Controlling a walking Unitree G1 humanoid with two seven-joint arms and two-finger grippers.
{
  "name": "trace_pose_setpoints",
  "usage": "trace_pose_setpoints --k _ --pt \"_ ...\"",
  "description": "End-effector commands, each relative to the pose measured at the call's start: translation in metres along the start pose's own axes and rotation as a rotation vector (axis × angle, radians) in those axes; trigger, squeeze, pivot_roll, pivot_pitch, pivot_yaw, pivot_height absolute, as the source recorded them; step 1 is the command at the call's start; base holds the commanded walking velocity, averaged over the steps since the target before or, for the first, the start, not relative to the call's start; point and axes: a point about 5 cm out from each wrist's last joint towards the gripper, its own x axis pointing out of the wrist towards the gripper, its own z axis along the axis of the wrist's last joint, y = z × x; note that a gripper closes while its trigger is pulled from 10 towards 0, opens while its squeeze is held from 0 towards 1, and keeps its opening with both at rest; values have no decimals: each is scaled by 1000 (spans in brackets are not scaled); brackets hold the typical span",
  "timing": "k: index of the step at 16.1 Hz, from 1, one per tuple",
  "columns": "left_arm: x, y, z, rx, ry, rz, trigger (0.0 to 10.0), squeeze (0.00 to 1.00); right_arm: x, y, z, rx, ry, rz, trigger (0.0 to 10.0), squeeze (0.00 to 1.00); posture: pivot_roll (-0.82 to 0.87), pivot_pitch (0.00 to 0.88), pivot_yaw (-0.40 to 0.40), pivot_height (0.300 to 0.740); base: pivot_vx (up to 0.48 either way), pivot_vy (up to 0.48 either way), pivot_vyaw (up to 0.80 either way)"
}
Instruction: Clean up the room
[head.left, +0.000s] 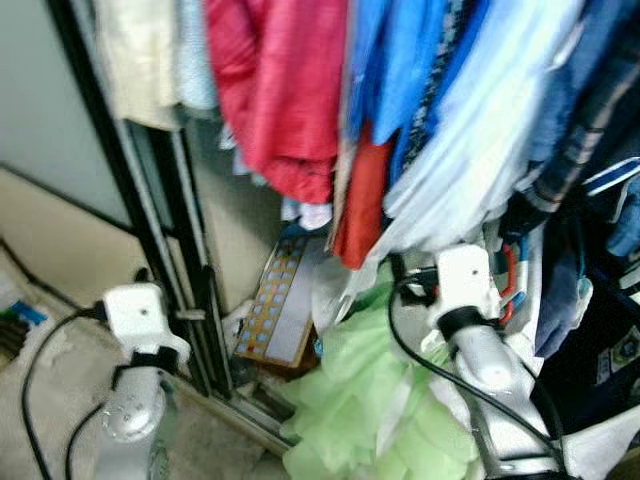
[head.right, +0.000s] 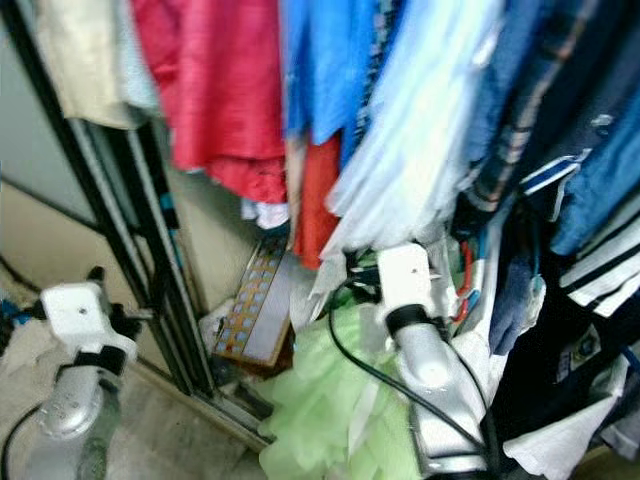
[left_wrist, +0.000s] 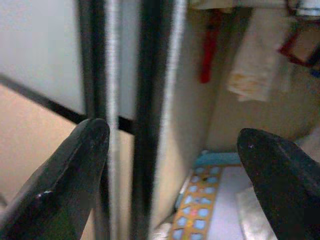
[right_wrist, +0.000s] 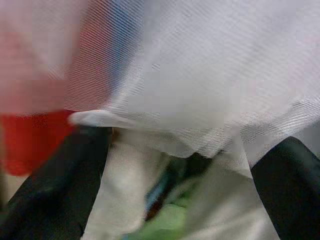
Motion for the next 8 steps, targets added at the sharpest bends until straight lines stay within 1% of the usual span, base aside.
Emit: trace_pose_setpoints --k 1,2,3,4,5,6,7,8 --pt "4 -5 3 7 -7 -14 10000 0 -2 -9 -4 65 43 -46 10000 0 30 0 -52 740 0 0 0" --pt "5 -5 3 9 -3 -20 10000 0 -3 -10 -5 63 57 -58 10000 0 17 0 -35 740 0 0 0" --pt "7 -8 2 10 4 -33 10000 0 -6 -12 -5 47 45 -73 10000 0 10 0 -25 740 0 0 0" --pt "9 -10 1 15 7 -48 10000 0 -8 -13 -6 53 50 -95 10000 0 -2 0 -6 740 0 0 0" --pt "11 -11 1 16 9 -56 10000 0 -9 -13 -6 24 46 -104 10000 0 -7 0 1 740 0 0 800" --pt "14 -11 2 16 10 -66 10000 0 -11 -11 -5 15 41 -108 10000 0 -14 0 14 740 0 0 800" --pt "18 -13 4 19 8 -81 10000 0 -14 -9 -6 35 42 -117 10000 0 -19 0 20 740 0 0 800" --pt "19 -12 4 20 8 -85 10000 0 -16 -7 -6 41 46 -119 10000 0 -23 0 24 740 0 0 800"
